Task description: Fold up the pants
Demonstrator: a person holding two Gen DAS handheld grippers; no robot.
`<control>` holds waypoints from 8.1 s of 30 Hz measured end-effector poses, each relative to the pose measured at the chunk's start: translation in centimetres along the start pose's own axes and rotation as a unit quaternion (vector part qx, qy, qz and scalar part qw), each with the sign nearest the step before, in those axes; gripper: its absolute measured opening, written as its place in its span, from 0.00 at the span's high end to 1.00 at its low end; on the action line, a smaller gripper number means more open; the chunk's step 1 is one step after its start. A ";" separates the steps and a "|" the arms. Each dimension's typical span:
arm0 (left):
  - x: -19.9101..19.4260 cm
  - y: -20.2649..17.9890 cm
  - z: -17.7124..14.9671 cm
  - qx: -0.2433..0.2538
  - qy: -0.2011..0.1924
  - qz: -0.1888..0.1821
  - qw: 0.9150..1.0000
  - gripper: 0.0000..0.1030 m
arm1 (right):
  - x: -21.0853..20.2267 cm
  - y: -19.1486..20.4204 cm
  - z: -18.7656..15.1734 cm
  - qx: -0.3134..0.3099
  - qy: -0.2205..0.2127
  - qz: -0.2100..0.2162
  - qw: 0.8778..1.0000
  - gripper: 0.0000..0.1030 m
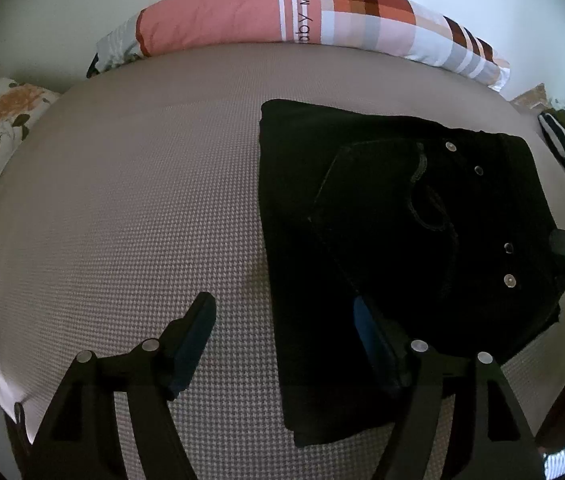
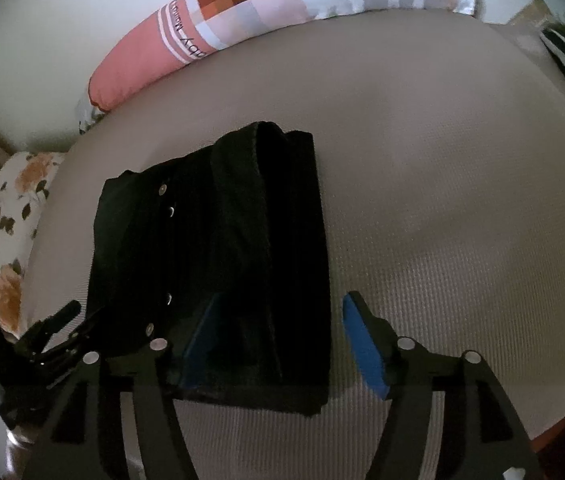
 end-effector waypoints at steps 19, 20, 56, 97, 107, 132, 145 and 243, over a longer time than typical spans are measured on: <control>0.8 3.7 1.9 -0.013 0.012 0.006 1.000 0.30 | 3.2 -1.5 1.0 -0.022 0.039 0.056 0.997 0.37; 1.0 3.9 2.0 -0.017 0.017 -0.002 1.000 0.30 | 3.2 -1.6 1.1 -0.024 0.044 0.067 0.996 0.37; 3.3 -0.7 4.3 0.003 0.076 -0.269 0.960 0.30 | 4.1 -3.6 2.7 0.009 0.132 0.300 0.945 0.48; -1.0 -2.5 6.2 0.024 -0.005 -0.072 0.997 0.84 | 1.7 1.4 3.5 0.034 0.027 0.202 0.978 0.82; -2.4 -1.5 6.0 0.014 -0.016 -0.068 0.997 0.84 | 1.1 3.1 3.4 0.025 0.026 0.205 0.978 0.82; 4.7 4.1 19.7 -0.012 -0.057 -0.050 0.997 0.84 | 8.2 7.7 17.7 -0.009 0.010 0.199 0.980 0.82; 11.2 5.2 21.7 -0.008 -0.041 -0.047 0.998 0.72 | 13.1 5.9 19.4 -0.033 -0.002 0.073 0.997 0.57; -7.1 4.2 2.7 -0.048 -0.108 0.109 0.987 0.43 | -1.9 12.2 -0.3 -0.144 -0.109 -0.060 0.982 0.23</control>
Point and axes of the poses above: each gripper's, at about its wrist camera, not at the fingertips, and x roughly the way its jaws point, y to its left, z to its top, the point moved 7 cm from there along x, roughly the way its jaws point, and after that the axes turned 8 degrees about z, right-handed, at the moved point
